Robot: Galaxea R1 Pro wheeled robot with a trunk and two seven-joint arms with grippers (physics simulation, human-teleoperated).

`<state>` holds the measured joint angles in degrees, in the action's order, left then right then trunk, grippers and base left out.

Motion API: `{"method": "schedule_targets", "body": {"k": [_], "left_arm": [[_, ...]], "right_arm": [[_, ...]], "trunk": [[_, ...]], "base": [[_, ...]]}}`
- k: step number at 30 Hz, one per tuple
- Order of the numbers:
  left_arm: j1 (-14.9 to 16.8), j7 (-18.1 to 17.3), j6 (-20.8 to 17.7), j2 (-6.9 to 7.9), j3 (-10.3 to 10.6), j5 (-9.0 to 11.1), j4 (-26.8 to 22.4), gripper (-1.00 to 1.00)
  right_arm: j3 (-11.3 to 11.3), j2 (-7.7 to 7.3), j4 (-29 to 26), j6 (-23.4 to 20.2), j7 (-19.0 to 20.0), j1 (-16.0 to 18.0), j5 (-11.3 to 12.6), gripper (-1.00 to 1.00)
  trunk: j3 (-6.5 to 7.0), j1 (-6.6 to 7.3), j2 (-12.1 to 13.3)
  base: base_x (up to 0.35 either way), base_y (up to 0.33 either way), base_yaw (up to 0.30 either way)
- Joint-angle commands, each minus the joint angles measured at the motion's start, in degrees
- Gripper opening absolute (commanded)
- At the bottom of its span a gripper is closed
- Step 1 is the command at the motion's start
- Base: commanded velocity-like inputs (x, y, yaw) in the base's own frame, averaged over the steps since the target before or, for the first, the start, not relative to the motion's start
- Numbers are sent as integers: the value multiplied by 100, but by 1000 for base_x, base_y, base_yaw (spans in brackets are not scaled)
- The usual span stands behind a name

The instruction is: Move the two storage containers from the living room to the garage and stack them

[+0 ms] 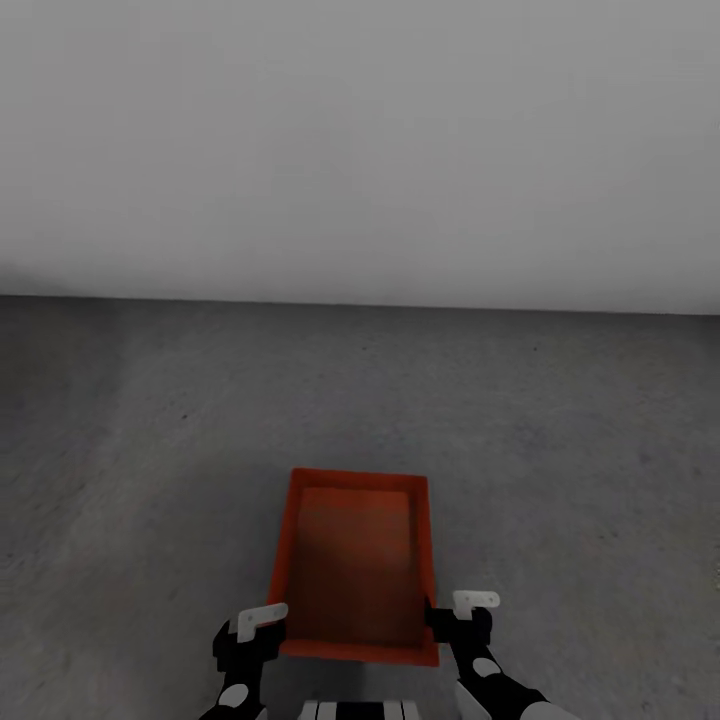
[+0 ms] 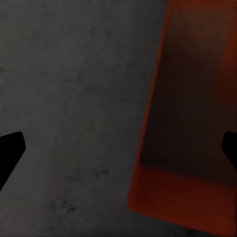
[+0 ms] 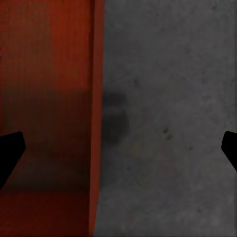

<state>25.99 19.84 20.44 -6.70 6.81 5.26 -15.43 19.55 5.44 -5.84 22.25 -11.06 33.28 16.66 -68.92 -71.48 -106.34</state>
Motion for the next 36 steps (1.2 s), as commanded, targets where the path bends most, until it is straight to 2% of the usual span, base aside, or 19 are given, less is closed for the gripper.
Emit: {"method": "schedule_targets", "body": {"k": [1,36], "left_arm": [[3,29,22,2,49,55,4,100],[3,-12,47,40,66,71,-71,100]], "right_arm": [[49,1,4,16,-27,3,40,100],[49,-8,3,24,-21,3,33,100]], "trunk": [[16,23,40],[644,792,1444]], "base": [[0,0,0],[0,0,0]]}}
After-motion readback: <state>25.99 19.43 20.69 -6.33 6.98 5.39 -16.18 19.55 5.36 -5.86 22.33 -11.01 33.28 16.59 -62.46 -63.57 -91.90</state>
